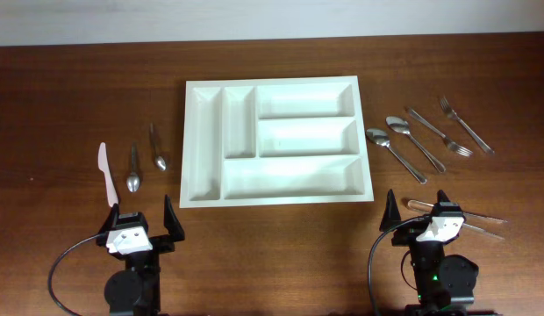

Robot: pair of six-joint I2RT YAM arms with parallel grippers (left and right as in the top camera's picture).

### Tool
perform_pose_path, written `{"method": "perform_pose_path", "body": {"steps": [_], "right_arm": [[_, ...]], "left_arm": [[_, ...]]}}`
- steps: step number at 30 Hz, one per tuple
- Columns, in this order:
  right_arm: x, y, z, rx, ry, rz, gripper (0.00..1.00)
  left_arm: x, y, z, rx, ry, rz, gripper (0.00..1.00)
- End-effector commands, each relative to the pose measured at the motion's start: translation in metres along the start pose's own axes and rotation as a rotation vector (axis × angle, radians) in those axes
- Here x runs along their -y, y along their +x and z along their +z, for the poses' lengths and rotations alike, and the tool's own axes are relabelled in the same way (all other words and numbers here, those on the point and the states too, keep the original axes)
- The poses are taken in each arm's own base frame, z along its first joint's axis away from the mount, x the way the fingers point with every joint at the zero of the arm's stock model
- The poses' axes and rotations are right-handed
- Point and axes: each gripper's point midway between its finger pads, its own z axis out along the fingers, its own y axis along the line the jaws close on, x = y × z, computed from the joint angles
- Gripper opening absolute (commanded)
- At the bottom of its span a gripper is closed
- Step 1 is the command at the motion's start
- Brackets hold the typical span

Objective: Pack container

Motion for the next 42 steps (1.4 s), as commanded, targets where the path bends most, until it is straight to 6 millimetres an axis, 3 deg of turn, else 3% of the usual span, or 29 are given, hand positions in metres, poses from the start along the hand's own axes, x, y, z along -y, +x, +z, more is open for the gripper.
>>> {"method": "perform_pose_path", "body": {"steps": [1, 32, 37, 40, 42], "right_arm": [[0.0, 0.003, 0.0, -0.005, 0.003, 0.008, 0.99], [0.0, 0.003, 0.0, -0.005, 0.003, 0.008, 0.99], [0.0, 0.003, 0.0, -0.005, 0.003, 0.008, 0.99], [0.0, 0.003, 0.0, -0.005, 0.003, 0.008, 0.99], [0.0, 0.003, 0.0, -0.005, 0.003, 0.008, 0.99]], "left_arm": [[-0.002, 0.001, 0.0, 0.002, -0.01, -0.009, 0.99], [-0.002, 0.001, 0.0, 0.002, -0.013, -0.009, 0.99], [0.001, -0.012, 0.0, 0.057, 0.001, -0.016, 0.99], [0.013, -0.039, -0.005, 0.134, 0.074, -0.022, 0.99], [0.005, -0.057, -0.013, 0.086, 0.026, -0.019, 0.99]]}}
